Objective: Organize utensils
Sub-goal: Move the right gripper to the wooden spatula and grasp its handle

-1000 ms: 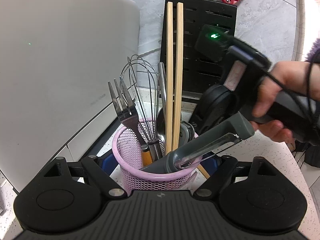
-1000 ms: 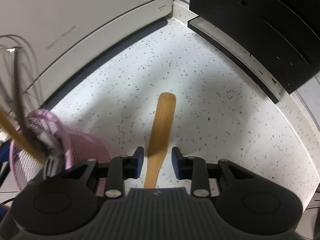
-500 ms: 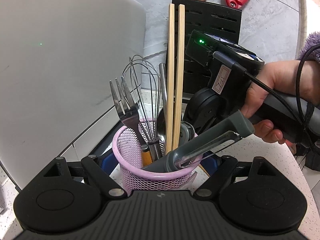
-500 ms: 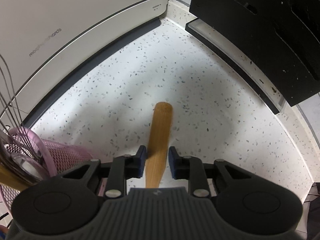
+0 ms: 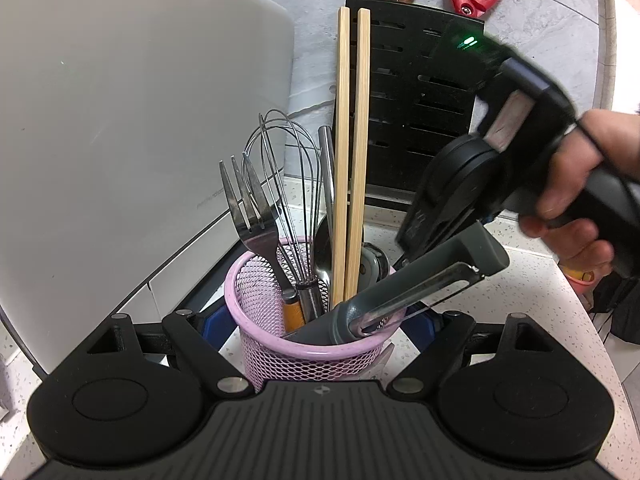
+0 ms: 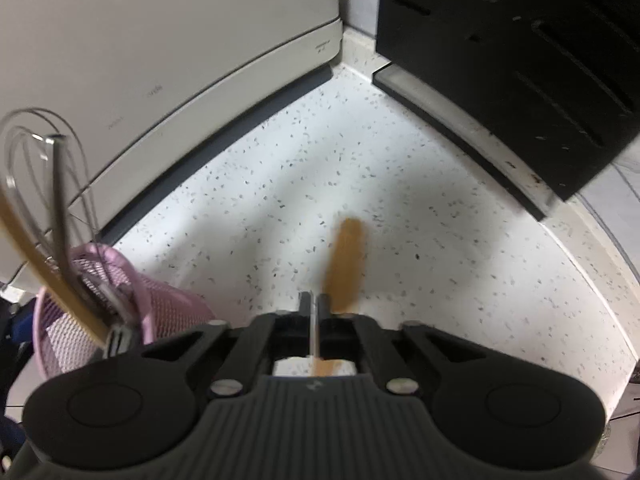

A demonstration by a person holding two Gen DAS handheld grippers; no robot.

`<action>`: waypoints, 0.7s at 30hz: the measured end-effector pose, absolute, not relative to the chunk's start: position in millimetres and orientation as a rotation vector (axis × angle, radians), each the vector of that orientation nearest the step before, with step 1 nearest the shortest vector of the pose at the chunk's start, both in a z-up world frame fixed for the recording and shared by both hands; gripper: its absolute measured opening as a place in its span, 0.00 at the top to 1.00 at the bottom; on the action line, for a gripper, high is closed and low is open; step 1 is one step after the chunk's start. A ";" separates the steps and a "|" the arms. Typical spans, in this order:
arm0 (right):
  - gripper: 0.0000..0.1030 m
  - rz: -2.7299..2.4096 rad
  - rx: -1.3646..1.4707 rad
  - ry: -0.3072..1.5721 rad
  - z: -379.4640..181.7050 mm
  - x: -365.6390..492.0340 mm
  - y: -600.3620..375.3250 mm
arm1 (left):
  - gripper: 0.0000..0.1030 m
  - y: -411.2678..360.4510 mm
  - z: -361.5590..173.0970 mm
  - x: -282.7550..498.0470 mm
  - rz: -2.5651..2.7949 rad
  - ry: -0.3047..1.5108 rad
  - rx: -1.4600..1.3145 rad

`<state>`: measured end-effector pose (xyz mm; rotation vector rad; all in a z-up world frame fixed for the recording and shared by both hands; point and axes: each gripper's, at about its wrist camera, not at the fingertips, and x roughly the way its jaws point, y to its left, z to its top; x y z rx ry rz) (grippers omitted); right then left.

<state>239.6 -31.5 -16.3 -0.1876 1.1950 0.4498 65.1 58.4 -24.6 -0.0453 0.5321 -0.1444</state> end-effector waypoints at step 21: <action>0.69 0.277 -0.176 1.306 -44.1 278.8 -37.5 | 0.05 58.6 -22.5 68.6 -0.148 0.540 -0.045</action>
